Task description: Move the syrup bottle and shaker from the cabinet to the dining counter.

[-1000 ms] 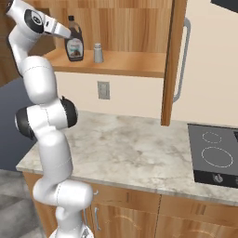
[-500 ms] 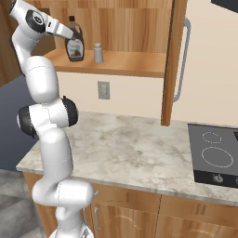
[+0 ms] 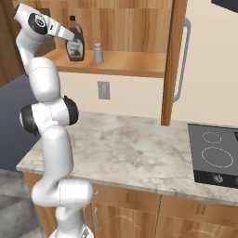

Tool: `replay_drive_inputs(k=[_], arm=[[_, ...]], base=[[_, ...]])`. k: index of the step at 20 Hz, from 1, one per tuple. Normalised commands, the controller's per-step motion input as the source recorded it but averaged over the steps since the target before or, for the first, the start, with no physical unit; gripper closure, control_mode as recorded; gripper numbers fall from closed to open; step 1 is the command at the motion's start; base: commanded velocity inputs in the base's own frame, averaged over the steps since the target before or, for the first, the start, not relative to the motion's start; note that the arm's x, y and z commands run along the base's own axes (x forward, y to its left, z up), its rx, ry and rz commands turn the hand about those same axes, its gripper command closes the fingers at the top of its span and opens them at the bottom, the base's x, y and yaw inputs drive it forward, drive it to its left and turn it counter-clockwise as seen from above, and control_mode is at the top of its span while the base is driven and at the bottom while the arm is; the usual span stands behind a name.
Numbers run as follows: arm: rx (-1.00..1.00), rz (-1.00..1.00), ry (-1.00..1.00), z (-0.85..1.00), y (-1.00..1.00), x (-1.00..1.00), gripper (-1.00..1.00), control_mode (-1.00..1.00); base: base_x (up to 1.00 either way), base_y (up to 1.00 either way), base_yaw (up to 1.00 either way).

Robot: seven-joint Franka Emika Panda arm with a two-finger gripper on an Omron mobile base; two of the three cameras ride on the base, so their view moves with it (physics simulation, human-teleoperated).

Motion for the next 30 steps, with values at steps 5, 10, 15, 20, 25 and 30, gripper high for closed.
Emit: replay_drive_inputs(k=[5,10,15,20,25,30], arm=[[0.00,-0.07,0.00,-0.01,0.00,0.05,1.00,-1.00],[0.00,-0.09,0.00,0.00,-0.08,-0.05,1.00,-1.00],[0.00,-0.01,-0.08,0.00,-0.26,-0.66,1.00,-1.00],[0.00,0.00,-0.11,-0.15,-0.01,-0.91,1.00,-1.00],[0.00,0.00,-0.19,-0.12,-0.07,-1.00,1.00,-1.00],[0.00,0.07,-0.19,0.00,-0.30,-1.00,1.00,-1.00]], base=[[0.00,0.00,0.00],[0.00,0.00,0.00],[0.00,0.00,0.00],[0.00,0.00,0.00],[0.00,0.00,0.00],[0.00,0.00,0.00]])
